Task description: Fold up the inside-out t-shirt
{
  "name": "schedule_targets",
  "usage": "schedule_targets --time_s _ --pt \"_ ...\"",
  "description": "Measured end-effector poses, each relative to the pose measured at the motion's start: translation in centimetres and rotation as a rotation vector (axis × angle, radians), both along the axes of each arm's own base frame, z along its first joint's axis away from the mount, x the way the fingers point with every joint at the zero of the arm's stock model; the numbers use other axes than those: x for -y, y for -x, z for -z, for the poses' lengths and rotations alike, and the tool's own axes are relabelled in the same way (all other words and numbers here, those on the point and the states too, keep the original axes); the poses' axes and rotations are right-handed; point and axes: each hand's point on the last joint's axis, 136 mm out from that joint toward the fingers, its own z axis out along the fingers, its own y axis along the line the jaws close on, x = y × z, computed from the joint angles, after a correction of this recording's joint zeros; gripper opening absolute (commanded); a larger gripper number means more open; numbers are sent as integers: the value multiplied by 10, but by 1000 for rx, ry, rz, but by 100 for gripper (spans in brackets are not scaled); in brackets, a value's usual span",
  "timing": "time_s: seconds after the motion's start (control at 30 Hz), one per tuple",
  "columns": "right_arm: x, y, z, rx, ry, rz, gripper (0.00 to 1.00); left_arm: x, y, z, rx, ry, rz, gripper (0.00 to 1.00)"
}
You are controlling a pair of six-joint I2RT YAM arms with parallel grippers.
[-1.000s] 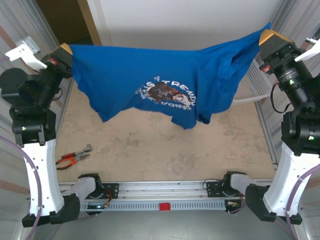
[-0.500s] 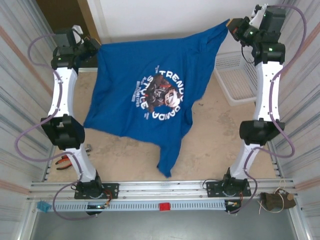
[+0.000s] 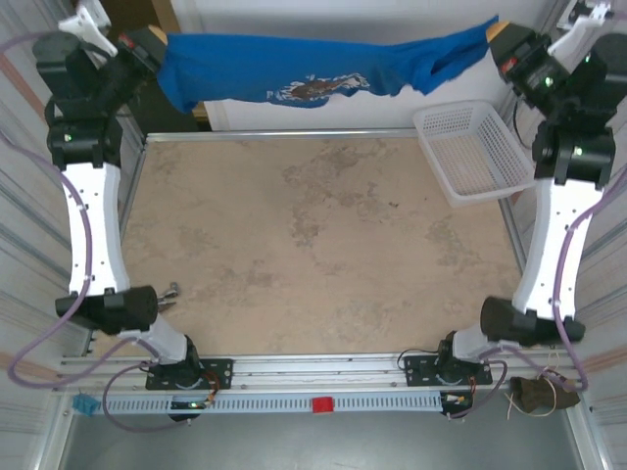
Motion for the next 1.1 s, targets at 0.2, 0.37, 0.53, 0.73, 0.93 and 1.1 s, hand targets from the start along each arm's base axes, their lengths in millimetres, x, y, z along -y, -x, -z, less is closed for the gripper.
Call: schedule_targets --time_s 0.2,0.37,0.53,0.73,0.93,1.1 --pt "-5 38 47 -65 22 12 0 0 5 129 -276 8 1 0" --pt "-5 66 22 7 60 36 0 3 30 125 -262 -23 5 0" --pt "-10 105 -39 182 99 58 0 6 73 51 -64 -53 -4 0" --pt "-10 104 -59 250 113 56 0 6 72 16 36 -60 -6 0" --pt "8 -2 6 48 70 35 0 -1 -6 64 -89 -44 0 0" --pt "6 -111 94 -195 31 -11 0 -7 -102 141 -268 -12 20 0"
